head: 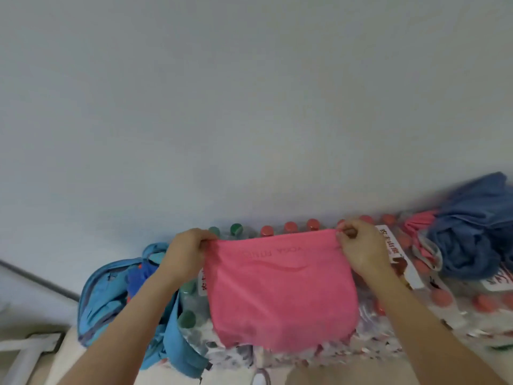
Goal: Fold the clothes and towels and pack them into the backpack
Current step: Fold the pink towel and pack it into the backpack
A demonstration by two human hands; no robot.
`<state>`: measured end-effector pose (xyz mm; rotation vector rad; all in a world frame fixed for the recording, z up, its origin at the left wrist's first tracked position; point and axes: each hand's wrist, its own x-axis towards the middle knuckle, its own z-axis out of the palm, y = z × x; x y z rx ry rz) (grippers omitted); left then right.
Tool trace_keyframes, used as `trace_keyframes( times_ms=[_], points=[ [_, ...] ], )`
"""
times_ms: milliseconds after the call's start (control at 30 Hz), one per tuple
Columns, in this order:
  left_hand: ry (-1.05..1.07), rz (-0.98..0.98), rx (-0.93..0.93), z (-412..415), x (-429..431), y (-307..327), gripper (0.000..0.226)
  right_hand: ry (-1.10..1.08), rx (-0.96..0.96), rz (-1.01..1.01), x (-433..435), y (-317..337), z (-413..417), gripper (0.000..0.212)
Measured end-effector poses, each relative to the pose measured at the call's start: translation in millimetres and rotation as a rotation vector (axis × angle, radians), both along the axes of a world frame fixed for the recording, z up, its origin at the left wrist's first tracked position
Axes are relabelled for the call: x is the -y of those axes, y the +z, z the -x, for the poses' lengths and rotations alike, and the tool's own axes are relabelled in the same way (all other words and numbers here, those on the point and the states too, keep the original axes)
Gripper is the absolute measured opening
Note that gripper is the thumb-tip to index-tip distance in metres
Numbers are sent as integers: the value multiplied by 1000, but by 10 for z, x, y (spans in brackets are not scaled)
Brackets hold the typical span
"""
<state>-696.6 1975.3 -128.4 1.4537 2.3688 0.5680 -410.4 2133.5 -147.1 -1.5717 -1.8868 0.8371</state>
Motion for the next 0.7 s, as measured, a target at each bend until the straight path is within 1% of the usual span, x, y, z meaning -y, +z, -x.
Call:
trace_keyframes(
  times_ms=[33,167,267,367,433,500,567,633,700],
  points=[
    [19,-8,-11,45,-62,-94,39,-20,14,-22,-30,-64,75,10],
    [97,-35,-20,169,-298,-342,47,-66,38,-75,-149,-230,328,8],
    [172,-104,28,217,-425,-480,37,-102,41,-106,-231,-353,478,13],
    [271,-182,150,250,-485,-545,27,-104,29,-158,-283,-477,569,17],
    [308,-219,193,274,-515,-562,21,-79,48,-213,-308,-554,606,16],
    [333,-241,219,297,-542,-574,19,-42,85,-246,-312,-619,628,14],
    [344,-251,219,312,-564,-592,20,-14,108,-234,-292,-669,651,12],
    [335,-247,186,319,-576,-620,19,5,155,-220,-254,-730,678,17],
    [314,-238,148,323,-578,-649,17,45,287,-281,-207,-776,699,33]
  ],
)
